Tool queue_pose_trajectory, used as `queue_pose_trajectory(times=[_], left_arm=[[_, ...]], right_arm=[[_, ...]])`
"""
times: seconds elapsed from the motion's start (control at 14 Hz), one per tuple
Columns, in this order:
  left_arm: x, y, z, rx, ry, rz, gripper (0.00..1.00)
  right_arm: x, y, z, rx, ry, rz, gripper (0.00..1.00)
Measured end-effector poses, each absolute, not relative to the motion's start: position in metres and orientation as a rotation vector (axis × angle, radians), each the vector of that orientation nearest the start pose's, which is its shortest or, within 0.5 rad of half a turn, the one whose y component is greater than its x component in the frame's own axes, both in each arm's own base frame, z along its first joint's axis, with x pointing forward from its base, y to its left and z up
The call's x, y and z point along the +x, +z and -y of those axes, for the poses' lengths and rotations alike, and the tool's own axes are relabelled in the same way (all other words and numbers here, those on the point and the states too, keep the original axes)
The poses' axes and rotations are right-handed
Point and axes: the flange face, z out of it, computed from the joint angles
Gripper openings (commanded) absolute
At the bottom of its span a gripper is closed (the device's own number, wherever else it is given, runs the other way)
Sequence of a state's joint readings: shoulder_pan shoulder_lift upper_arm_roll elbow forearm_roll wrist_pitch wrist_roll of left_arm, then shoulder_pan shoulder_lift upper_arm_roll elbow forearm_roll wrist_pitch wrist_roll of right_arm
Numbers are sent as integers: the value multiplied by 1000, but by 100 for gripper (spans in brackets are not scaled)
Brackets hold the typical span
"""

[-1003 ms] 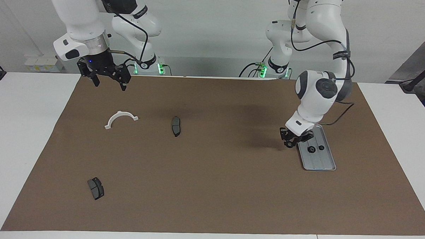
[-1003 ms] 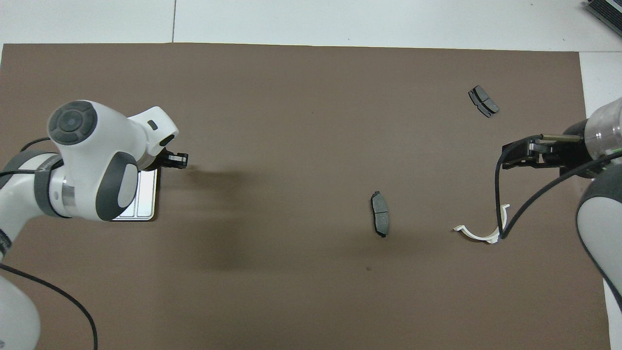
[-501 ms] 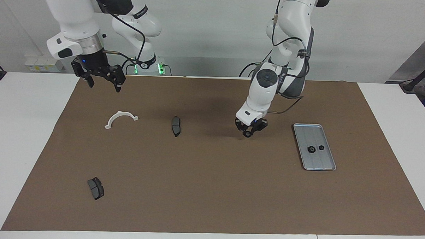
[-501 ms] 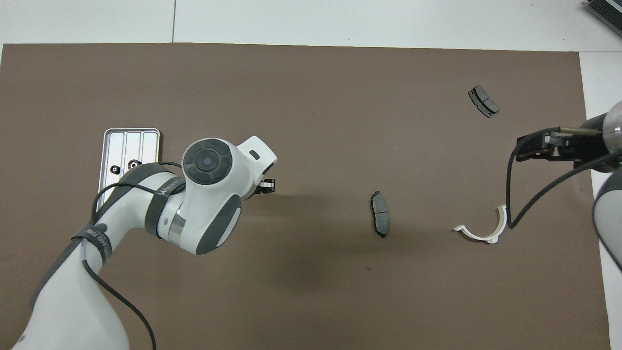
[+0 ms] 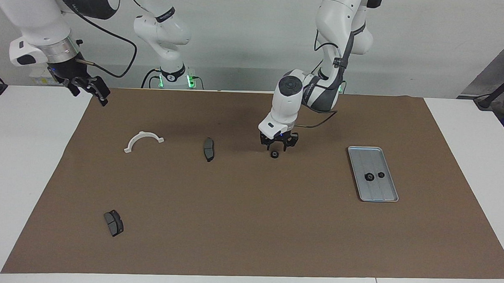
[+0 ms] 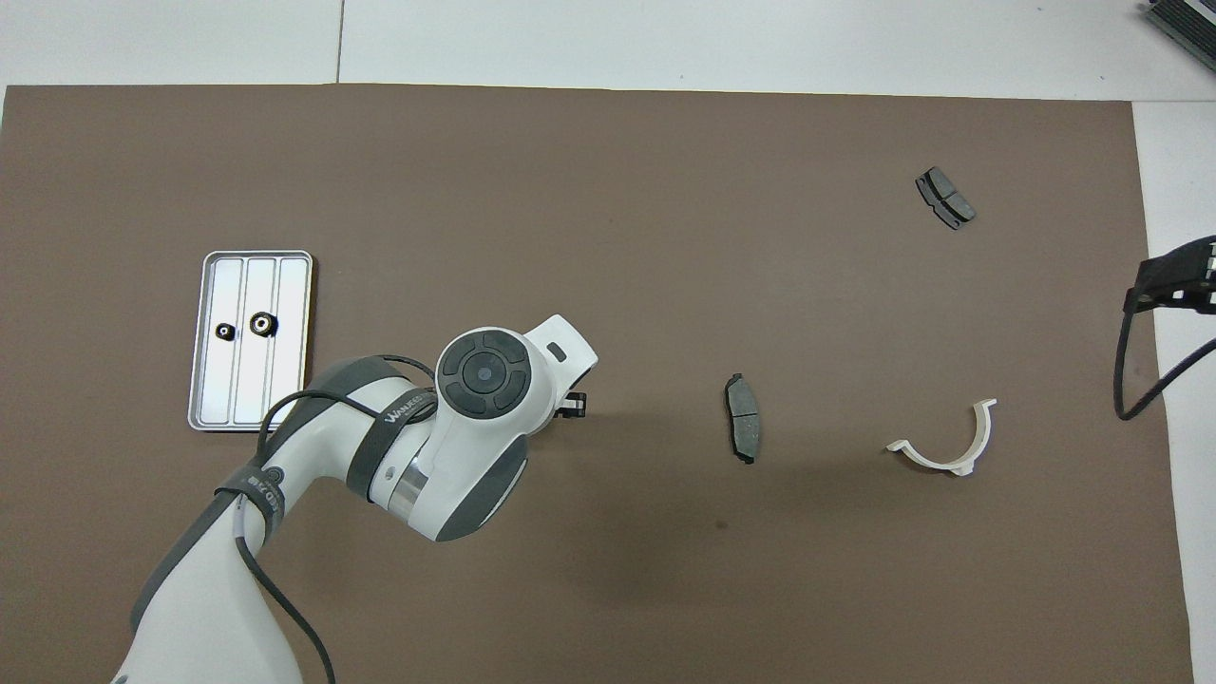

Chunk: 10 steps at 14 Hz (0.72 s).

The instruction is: Place bearing gear from tray to pile

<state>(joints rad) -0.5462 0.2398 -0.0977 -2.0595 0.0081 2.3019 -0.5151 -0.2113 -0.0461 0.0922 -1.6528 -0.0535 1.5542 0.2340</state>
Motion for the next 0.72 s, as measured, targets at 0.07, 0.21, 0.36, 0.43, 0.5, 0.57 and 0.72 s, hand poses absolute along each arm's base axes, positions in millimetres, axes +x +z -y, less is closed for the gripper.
queue_pose_trajectory(times=[0.07, 0.21, 0.36, 0.43, 0.5, 0.57, 0.72], left_arm=[[473, 323, 347, -3154, 1, -194, 95], [500, 337, 323, -3168, -39, -113, 75], [539, 349, 270, -3173, -69, -58, 69], [557, 352, 236, -3172, -81, -48, 69], [574, 353, 200, -3170, -89, -48, 69], [587, 354, 165, -3166, -91, -56, 69], [603, 353, 103, -3157, -86, -86, 69]], right_arm=[[532, 610, 66, -3153, 80, -556, 100], [533, 610, 58, -3157, 77, -527, 100], [539, 613, 35, -3163, 31, -447, 100], [541, 614, 17, -3169, 5, -395, 100], [543, 615, -1, -3172, -18, -350, 100], [544, 616, -15, -3174, -32, -316, 100], [546, 615, -37, -3175, -66, -264, 100]])
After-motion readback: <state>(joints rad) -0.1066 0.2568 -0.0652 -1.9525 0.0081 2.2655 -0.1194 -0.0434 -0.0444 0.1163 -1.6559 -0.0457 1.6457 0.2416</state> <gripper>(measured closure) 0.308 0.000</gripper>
